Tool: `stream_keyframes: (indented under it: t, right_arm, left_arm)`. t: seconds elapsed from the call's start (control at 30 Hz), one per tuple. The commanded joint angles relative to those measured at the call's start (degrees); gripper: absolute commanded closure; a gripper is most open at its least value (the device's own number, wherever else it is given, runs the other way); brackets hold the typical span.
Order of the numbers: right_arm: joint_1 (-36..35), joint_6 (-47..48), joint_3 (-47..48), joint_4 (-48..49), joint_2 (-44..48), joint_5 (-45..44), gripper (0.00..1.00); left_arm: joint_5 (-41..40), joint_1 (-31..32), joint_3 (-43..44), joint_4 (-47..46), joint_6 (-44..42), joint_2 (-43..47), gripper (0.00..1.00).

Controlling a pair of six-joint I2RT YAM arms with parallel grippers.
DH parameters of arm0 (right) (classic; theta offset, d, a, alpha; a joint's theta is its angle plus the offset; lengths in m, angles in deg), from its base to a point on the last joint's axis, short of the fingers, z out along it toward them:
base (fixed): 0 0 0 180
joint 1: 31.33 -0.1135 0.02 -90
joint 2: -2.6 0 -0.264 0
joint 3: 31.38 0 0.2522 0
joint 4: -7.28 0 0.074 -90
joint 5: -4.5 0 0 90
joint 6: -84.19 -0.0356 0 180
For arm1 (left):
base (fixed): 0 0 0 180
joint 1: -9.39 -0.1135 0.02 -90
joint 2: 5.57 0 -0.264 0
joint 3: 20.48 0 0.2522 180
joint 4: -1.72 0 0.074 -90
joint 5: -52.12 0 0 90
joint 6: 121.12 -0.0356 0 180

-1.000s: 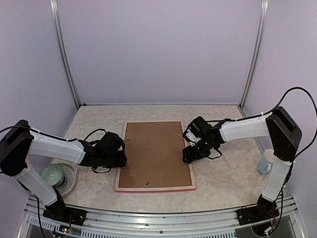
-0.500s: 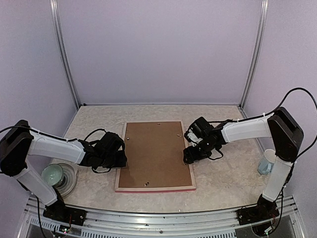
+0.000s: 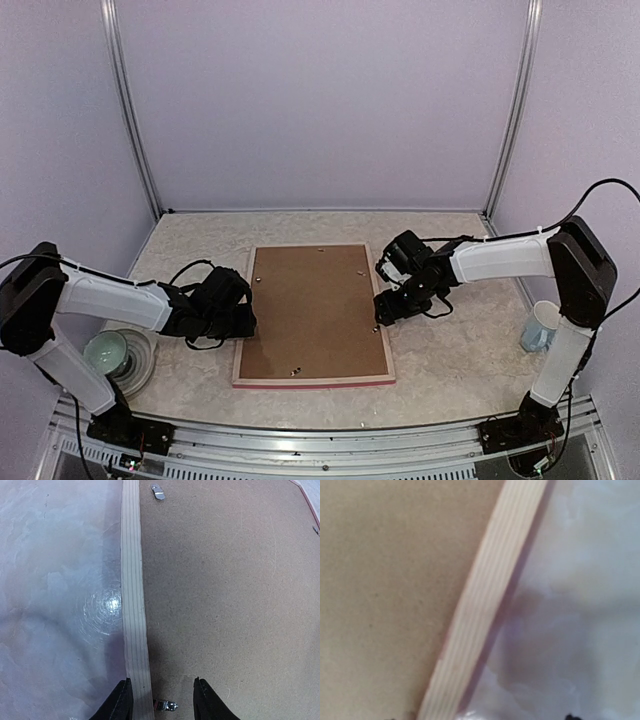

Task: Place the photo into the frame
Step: Press the fastener onto the backboard.

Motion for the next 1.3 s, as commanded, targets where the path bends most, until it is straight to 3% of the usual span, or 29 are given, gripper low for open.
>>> stream_keyframes:
  t: [0.0,0.7,1.27]
  right_arm:
    - [0.31,0.68,0.49,-1.25,-0.53,-0.08,0.28]
    - [-2.5,1.82,2.0,-3.35,-6.4,-1.4,0.29]
    - [-3.76,4.18,2.39,-12.6,-4.49,-7.6,0.34]
  left_arm:
    - [1.81,0.52,-1.45,0.1,0.13,-0.39,0.58]
    - [1.99,0.52,-1.38,-0.38,0.14,-1.26,0.58]
    - [1.89,0.52,-1.2,-0.3,0.11,-1.47,0.58]
